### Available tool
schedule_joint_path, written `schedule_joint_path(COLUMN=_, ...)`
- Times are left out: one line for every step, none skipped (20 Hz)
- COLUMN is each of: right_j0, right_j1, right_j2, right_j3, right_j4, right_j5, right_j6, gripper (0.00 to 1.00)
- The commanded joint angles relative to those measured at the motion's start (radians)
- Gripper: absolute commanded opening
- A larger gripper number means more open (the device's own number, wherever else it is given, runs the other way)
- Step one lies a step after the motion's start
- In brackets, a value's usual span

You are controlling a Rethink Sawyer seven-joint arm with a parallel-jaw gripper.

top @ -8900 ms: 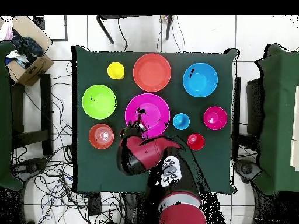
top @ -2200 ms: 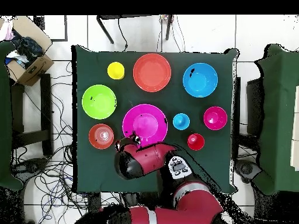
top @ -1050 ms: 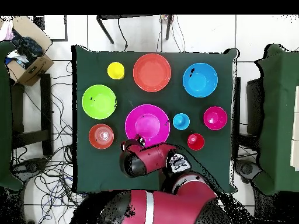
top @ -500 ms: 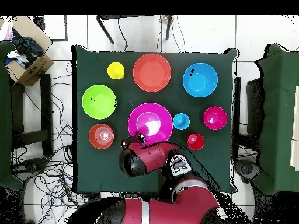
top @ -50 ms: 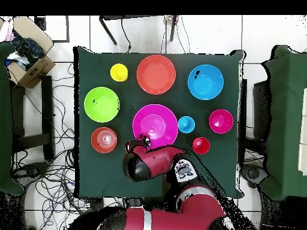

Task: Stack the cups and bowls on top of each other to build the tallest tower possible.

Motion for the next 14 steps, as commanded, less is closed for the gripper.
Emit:
schedule_joint_path(right_j0=-0.010, right_j1=0.075, right_j2=0.058, right_j3=0.011, right_j4=0.014, right_j5=0.066, right_j6=0.124, gripper=0.00)
schedule_joint_path(right_j0=-0.005, right_j1=0.062, right_j2=0.048, right_j3=0.016, right_j4=0.022, right_j5=0.060, right_j6=0.134, gripper=0.00)
schedule_joint_path(right_j0=0.001, right_j1=0.048, right_j2=0.038, right_j3=0.021, right_j4=0.029, right_j5=0.054, right_j6=0.143, gripper=0.00)
schedule_joint_path(right_j0=-0.003, right_j1=0.049, right_j2=0.040, right_j3=0.020, right_j4=0.031, right_j5=0.063, right_j6=0.141, gripper=0.00)
schedule_joint_path(right_j0=0.004, right_j1=0.043, right_j2=0.029, right_j3=0.017, right_j4=0.034, right_j5=0.061, right_j6=0.144, gripper=0.00)
schedule_joint_path(right_j0=0.012, right_j1=0.037, right_j2=0.018, right_j3=0.014, right_j4=0.038, right_j5=0.060, right_j6=0.146, gripper=0.00)
schedule_joint_path(right_j0=0.010, right_j1=0.031, right_j2=0.019, right_j3=0.020, right_j4=0.043, right_j5=0.074, right_j6=0.147, gripper=0.00)
schedule_joint_path(right_j0=0.009, right_j1=0.024, right_j2=0.020, right_j3=0.027, right_j4=0.048, right_j5=0.088, right_j6=0.147, gripper=0.00)
schedule_joint_path(right_j0=-0.001, right_j1=0.018, right_j2=0.033, right_j3=0.035, right_j4=0.059, right_j5=0.108, right_j6=0.150, gripper=0.00)
schedule_joint_path(right_j0=-0.008, right_j1=0.022, right_j2=0.043, right_j3=0.041, right_j4=0.062, right_j5=0.120, right_j6=0.149, gripper=0.00)
schedule_joint_path(right_j0=-0.009, right_j1=0.028, right_j2=0.043, right_j3=0.039, right_j4=0.050, right_j5=0.101, right_j6=0.143, gripper=0.00)
schedule_joint_path(right_j0=-0.007, right_j1=0.026, right_j2=0.042, right_j3=0.037, right_j4=0.049, right_j5=0.100, right_j6=0.140, gripper=0.00)
schedule_joint_path(right_j0=-0.004, right_j1=0.024, right_j2=0.042, right_j3=0.035, right_j4=0.047, right_j5=0.098, right_j6=0.137, gripper=0.00)
schedule_joint_path(right_j0=-0.003, right_j1=0.025, right_j2=0.042, right_j3=0.034, right_j4=0.048, right_j5=0.098, right_j6=0.137, gripper=0.00)
